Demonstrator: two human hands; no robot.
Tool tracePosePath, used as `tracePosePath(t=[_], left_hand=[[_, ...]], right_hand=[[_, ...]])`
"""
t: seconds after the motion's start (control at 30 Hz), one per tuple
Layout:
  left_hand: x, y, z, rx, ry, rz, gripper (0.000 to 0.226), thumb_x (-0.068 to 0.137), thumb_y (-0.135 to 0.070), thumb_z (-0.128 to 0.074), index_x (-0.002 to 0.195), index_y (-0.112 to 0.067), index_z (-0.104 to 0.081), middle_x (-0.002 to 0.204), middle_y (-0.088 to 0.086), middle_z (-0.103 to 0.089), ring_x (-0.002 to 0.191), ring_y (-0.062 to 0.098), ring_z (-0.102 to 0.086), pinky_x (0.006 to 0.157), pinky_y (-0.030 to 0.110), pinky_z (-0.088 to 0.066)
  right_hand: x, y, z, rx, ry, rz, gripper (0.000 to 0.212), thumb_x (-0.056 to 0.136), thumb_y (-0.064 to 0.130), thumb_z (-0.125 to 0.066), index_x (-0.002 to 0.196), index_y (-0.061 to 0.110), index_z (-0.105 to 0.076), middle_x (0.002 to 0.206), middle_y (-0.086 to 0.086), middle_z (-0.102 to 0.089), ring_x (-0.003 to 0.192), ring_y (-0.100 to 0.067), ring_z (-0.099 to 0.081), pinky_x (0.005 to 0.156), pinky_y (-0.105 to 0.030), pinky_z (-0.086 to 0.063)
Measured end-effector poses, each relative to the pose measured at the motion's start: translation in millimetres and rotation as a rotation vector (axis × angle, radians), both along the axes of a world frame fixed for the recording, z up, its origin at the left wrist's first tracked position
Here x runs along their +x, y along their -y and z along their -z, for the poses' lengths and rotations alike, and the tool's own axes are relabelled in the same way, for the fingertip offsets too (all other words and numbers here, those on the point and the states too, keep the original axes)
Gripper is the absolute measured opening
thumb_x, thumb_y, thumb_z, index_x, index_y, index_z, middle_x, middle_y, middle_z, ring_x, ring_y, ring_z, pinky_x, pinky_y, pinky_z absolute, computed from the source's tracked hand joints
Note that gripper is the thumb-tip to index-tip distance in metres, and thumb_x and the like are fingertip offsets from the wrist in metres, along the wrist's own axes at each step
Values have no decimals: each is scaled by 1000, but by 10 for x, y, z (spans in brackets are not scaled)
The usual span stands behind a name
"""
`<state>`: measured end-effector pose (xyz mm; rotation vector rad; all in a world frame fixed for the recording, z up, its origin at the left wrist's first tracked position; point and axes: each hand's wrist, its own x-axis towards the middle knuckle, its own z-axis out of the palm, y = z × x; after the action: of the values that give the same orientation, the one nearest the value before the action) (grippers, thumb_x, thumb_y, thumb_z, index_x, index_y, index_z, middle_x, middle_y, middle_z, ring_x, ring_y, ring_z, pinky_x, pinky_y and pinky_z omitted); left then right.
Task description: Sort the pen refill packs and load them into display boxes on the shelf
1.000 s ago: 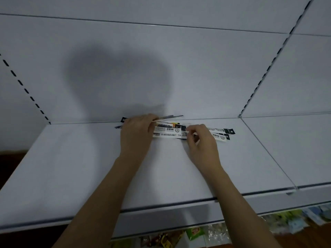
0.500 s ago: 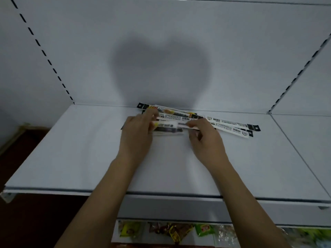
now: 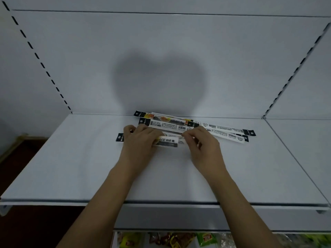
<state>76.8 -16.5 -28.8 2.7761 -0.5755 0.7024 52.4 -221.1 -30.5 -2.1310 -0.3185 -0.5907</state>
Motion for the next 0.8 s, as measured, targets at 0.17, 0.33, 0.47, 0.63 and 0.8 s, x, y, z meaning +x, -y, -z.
tracePosePath(t=[0.17, 0.33, 0.47, 0.63, 0.8], left_hand=[[10, -14, -6, -103, -67, 12, 33, 74, -4, -51, 103, -13, -65, 86, 3, -66, 73, 30, -60, 68, 35, -38], [5, 38, -25, -99, -86, 113, 33, 87, -34, -48, 110, -17, -64, 93, 3, -62, 68, 28, -61, 58, 36, -48], [16, 108, 12, -26, -34, 195, 45, 85, -53, -53, 117, -24, -67, 94, 2, -58, 71, 18, -57, 59, 30, -43], [35, 114, 48, -28, 17, 238, 25, 82, -29, -59, 100, -17, -72, 95, 0, -68, 87, 21, -50, 61, 34, -48], [-6, 118, 27, -39, 5, 123, 35, 74, -2, -40, 96, -11, -67, 88, 2, -70, 90, 29, -60, 81, 38, -37]], right_hand=[[48, 110, 154, -168, -36, 289, 17, 88, 7, -64, 100, 16, -72, 99, 2, -64, 95, -21, -49, 76, -40, -49], [40, 65, 150, -335, -82, 297, 15, 85, 12, -68, 97, 20, -73, 100, 2, -62, 100, -23, -46, 74, -33, -28], [45, 74, 128, -333, 10, 236, 12, 82, 12, -69, 92, 19, -72, 93, 4, -64, 93, -21, -48, 72, -33, -30], [-8, 58, 18, -121, -20, -18, 24, 82, 10, -57, 99, 15, -74, 93, 9, -60, 92, -2, -40, 82, -5, -30], [10, 183, 41, -51, -19, 454, 39, 80, -8, -53, 109, 14, -69, 109, -4, -64, 105, -26, -55, 87, -33, -40]])
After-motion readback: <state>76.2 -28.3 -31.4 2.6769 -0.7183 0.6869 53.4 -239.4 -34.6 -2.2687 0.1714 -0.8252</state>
